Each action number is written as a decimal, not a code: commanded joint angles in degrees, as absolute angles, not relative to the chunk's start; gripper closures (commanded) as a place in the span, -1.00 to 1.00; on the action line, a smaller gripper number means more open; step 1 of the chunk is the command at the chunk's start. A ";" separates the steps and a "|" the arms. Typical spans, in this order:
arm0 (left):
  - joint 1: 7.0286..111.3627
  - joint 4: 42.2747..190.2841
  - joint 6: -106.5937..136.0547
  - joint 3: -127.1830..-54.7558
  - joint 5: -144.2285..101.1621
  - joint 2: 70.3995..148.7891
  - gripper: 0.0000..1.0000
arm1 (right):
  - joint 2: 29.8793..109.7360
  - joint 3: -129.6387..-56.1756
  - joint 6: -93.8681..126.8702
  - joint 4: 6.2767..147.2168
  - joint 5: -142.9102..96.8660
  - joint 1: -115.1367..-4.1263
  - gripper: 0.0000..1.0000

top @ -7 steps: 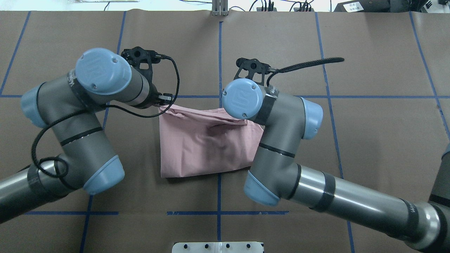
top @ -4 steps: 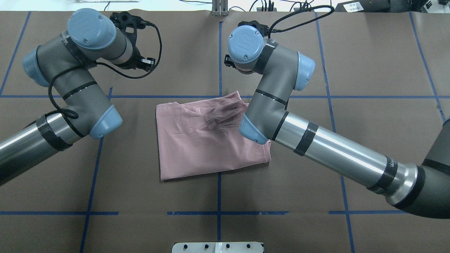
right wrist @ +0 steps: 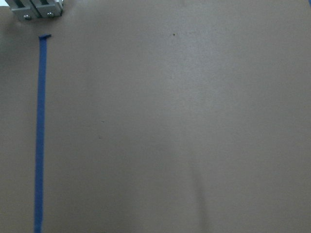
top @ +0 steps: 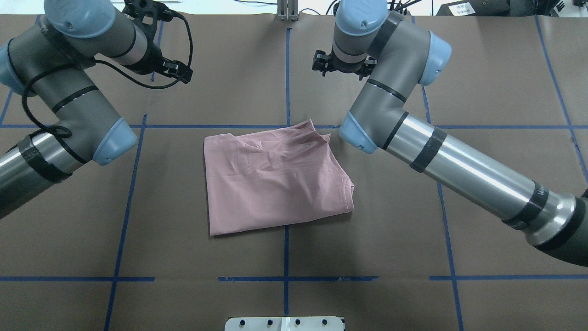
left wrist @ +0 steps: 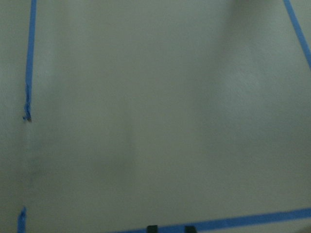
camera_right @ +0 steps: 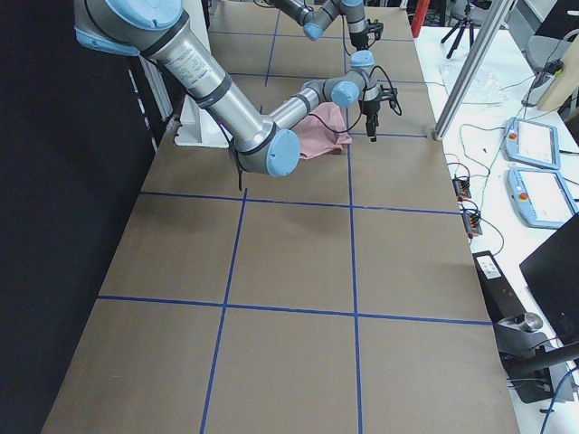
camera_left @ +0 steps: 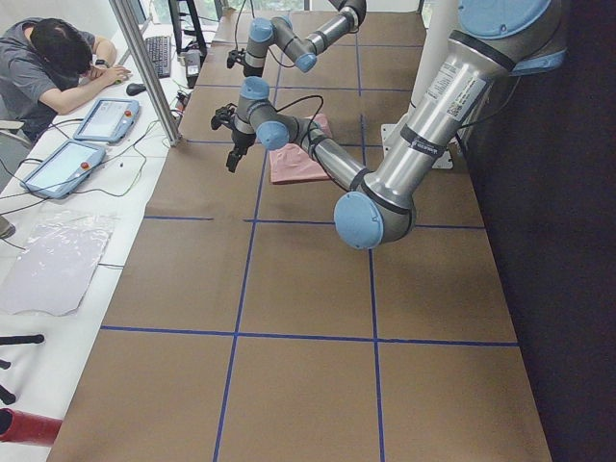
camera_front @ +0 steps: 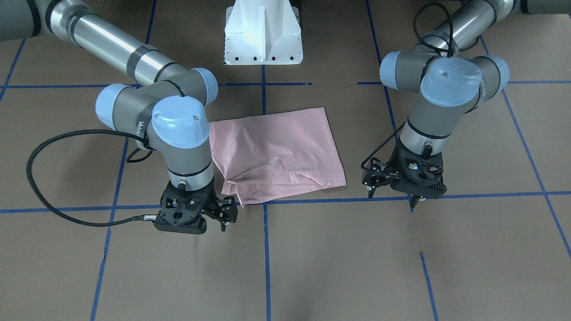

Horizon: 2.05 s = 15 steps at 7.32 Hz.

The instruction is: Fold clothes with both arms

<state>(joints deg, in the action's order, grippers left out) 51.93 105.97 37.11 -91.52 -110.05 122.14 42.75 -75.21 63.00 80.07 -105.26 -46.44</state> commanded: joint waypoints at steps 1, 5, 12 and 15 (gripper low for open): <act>57.79 105.56 25.12 -97.37 -114.92 115.26 -1.00 | 55.48 -88.70 47.90 84.08 -113.95 -54.62 -1.00; 77.20 102.06 -4.94 -96.86 -124.33 106.54 -1.00 | 69.39 -93.52 7.12 90.17 -126.63 -74.92 -1.00; 93.51 89.29 -20.48 -89.58 -138.54 91.44 -1.00 | 95.01 -94.12 -13.10 93.07 -129.46 -92.02 -1.00; 93.78 88.68 -20.21 -90.78 -139.48 88.44 -1.00 | 95.27 -94.22 -11.60 93.16 -130.86 -92.02 -1.00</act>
